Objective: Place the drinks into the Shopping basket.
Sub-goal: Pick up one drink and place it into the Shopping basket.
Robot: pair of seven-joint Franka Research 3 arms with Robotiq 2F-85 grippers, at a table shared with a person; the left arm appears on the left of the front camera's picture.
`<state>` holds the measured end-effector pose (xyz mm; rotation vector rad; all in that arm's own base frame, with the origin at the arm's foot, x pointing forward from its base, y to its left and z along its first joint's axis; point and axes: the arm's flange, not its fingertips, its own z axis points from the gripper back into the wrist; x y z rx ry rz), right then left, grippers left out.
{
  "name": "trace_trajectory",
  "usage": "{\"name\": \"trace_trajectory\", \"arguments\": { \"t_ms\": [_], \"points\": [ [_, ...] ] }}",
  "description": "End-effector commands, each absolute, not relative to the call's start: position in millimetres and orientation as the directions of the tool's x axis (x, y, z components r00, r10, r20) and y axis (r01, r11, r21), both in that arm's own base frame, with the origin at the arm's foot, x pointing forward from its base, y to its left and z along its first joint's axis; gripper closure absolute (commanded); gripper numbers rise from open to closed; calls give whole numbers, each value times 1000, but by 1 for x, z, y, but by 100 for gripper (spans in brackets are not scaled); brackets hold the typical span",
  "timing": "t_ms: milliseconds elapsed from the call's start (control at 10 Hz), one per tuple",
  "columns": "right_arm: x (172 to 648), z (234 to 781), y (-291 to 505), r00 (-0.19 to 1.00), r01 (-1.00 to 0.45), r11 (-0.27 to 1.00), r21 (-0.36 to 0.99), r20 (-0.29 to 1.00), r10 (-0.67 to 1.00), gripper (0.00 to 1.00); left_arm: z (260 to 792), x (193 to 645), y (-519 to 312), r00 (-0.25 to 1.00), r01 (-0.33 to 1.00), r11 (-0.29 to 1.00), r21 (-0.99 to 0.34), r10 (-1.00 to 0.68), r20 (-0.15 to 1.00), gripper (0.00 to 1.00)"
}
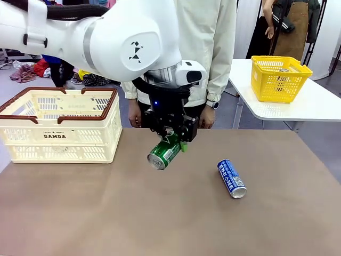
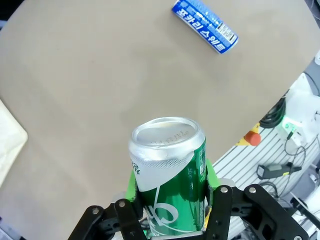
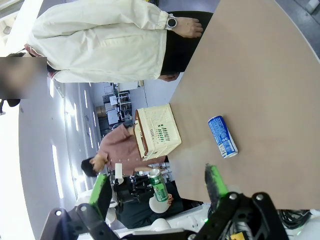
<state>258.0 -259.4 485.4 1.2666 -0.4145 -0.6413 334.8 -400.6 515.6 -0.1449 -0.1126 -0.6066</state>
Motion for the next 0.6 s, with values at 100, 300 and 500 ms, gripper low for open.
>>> {"name": "trace_trajectory", "arguments": {
  "t_ms": [100, 300, 500],
  "points": [
    [258, 487, -261, 767, 190, 176, 966, -34, -641, 0, 525, 335, -405, 835, 547, 831, -100, -533, 136, 100],
    [258, 487, -261, 767, 190, 176, 966, -34, -641, 0, 533, 348, -381, 841, 525, 844, -115, -493, 222, 100],
    [258, 487, -261, 767, 190, 176, 966, -34, -641, 0, 583, 374, -301, 877, 394, 907, -152, -320, 359, 100]
  ]
}}
